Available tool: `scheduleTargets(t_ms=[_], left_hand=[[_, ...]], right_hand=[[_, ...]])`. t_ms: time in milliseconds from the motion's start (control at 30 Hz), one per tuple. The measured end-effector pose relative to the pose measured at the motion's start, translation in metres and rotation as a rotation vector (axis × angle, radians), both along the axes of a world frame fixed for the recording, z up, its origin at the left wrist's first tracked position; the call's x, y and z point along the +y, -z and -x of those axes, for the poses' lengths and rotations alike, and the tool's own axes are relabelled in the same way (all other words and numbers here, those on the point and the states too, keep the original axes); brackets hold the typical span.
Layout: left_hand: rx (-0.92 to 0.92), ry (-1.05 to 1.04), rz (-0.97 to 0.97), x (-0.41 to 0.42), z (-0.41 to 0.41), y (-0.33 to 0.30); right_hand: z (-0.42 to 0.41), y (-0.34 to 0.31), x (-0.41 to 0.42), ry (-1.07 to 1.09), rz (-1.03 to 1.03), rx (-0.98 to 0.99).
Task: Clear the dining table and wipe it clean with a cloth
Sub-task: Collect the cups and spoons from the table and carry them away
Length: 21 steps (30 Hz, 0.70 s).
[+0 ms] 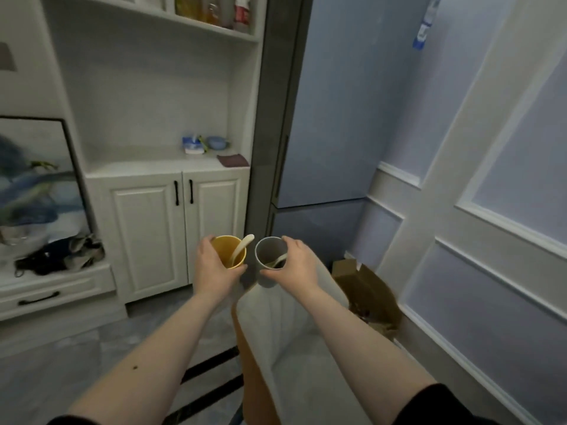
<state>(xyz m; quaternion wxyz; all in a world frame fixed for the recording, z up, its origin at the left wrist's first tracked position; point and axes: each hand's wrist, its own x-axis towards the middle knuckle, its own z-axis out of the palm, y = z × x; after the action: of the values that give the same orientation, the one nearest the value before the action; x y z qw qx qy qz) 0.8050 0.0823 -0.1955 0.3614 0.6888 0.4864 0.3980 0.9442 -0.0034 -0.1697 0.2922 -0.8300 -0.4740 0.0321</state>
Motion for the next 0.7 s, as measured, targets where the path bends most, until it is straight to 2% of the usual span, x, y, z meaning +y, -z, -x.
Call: scheduleTargets(t_ms=[200,467,700], left_hand=[[0.029,-0.133,-0.042,0.083,0.014,-0.010],[0.065,-0.304,-0.050,0.207,0.071,-0.012],[0.096,-0.321,-0.021,0.352,0.111,-0.001]], right_hand=[[-0.006,-0.014,0.115,-0.158,0.028,-0.044],[0.048,-0.004,0.259,-0.362,0.022,-0.015],[0.093,0.002,0.408,-0.377,-0.005,0.034]])
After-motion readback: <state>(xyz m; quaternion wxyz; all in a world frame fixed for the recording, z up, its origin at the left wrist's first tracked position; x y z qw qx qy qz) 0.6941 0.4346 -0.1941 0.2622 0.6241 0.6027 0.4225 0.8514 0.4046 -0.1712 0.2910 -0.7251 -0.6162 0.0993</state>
